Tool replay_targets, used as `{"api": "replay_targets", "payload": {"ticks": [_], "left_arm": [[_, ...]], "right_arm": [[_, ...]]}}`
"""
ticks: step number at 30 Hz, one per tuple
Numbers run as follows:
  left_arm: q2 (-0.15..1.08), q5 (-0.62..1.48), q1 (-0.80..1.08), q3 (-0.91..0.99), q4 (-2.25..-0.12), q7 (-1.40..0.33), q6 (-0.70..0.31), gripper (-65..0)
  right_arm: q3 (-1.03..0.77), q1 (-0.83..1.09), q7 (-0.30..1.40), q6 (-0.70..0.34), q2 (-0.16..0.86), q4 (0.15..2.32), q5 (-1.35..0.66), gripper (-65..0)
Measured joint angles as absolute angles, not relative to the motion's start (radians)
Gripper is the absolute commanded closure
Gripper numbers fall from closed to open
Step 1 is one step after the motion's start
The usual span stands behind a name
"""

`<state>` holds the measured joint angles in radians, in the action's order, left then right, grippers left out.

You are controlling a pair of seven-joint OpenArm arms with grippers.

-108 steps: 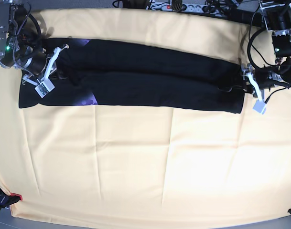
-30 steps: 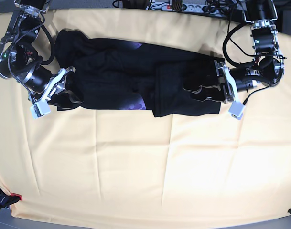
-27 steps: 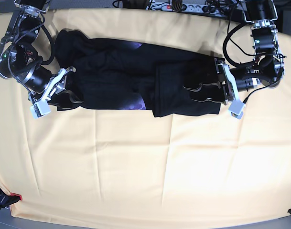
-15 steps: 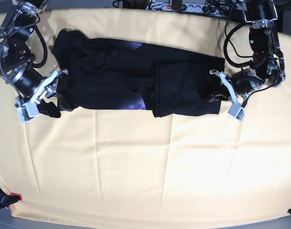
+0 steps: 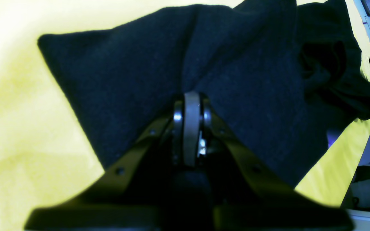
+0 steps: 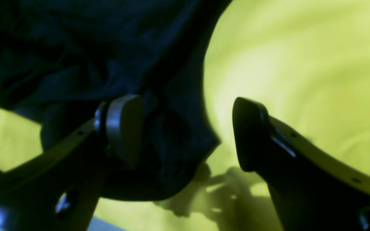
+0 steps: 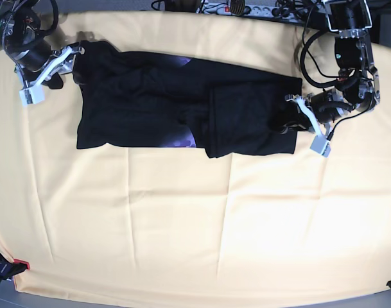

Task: Fold the T-shirt properly

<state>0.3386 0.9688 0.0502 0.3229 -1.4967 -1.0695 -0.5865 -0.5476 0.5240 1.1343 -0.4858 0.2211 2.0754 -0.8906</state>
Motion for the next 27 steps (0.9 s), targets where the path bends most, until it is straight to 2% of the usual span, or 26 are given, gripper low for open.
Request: {"api": "replay_targets", "payload": {"ticks": [6, 13, 20, 27], "left_arm": [[0.339, 1.025, 0.05, 0.323, -1.496, -1.111, -0.584, 0.0], [0.341, 1.033, 0.056, 0.323, -1.496, -1.118, -0.587, 0.0], [0.342, 1.041, 0.067, 0.323, -1.496, -1.118, -0.587, 0.0], [0.342, 1.04, 0.067, 0.323, -1.496, -1.118, -0.587, 0.0]], "right_arm": [[-0.551, 0.501, 1.111, -0.501, 0.146, 2.02, -0.953, -45.3], [-0.553, 0.433, 1.114, -0.512, 0.146, 1.893, -0.987, -45.5], [-0.554, 0.373, 1.155, -0.566, 0.135, 1.737, -1.176, -45.5], [-0.546, 0.37, 1.216, -0.622, 0.13, 1.721, -1.265, -45.2]]}}
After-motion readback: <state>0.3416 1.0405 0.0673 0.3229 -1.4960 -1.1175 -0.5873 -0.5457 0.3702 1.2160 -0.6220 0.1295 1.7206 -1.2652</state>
